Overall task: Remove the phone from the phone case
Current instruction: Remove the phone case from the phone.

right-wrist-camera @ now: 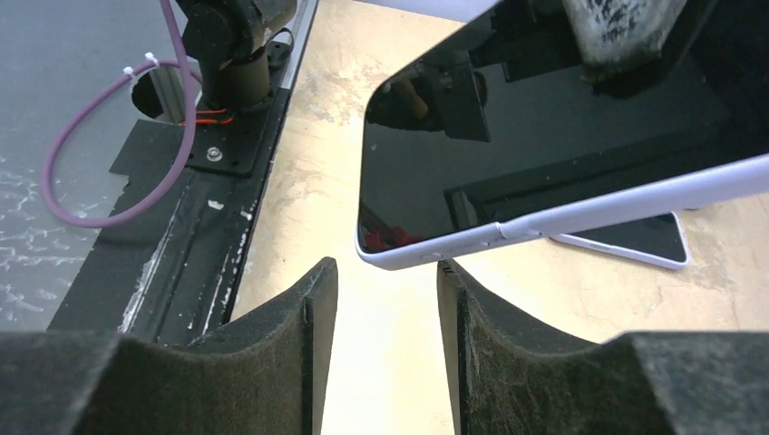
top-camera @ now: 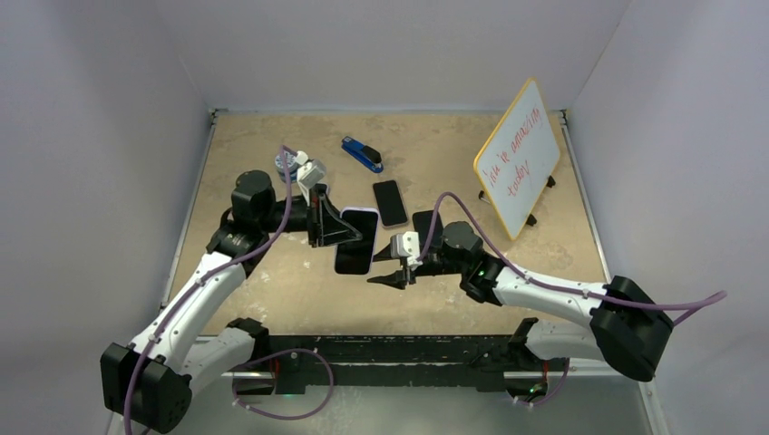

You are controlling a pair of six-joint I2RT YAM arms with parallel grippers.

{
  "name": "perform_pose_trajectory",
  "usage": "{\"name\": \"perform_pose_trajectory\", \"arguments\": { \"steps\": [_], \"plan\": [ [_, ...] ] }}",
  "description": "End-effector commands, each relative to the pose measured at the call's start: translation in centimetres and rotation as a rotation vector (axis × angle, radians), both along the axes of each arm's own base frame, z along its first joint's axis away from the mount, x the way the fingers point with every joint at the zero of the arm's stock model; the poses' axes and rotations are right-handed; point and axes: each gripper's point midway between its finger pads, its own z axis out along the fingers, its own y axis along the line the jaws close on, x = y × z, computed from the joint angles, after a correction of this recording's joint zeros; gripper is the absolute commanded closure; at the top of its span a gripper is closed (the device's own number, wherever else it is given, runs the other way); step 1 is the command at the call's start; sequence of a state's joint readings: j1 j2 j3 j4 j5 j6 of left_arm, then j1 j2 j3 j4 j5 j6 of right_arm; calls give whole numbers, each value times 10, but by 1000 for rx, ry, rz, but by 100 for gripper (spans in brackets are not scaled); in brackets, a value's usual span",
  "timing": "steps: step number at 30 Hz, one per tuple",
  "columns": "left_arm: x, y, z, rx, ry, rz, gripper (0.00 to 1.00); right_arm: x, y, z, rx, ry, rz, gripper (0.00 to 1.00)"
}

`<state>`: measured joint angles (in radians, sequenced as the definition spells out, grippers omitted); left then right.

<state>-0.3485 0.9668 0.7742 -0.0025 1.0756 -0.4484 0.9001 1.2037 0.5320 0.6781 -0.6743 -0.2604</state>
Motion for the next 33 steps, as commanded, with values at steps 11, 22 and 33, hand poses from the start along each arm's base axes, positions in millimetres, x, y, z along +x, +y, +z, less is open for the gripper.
{"name": "perform_pose_trajectory", "arguments": {
  "steps": [11,22,33],
  "plan": [
    [-3,-5,28,-81,-97,-47,100,-19,7,23,77,31,122,55],
    [-14,-11,25,-94,-88,-70,100,-19,11,32,116,62,122,58],
    [-12,-14,25,-92,-24,-84,100,-14,11,28,76,-14,125,87]
  ]
}}
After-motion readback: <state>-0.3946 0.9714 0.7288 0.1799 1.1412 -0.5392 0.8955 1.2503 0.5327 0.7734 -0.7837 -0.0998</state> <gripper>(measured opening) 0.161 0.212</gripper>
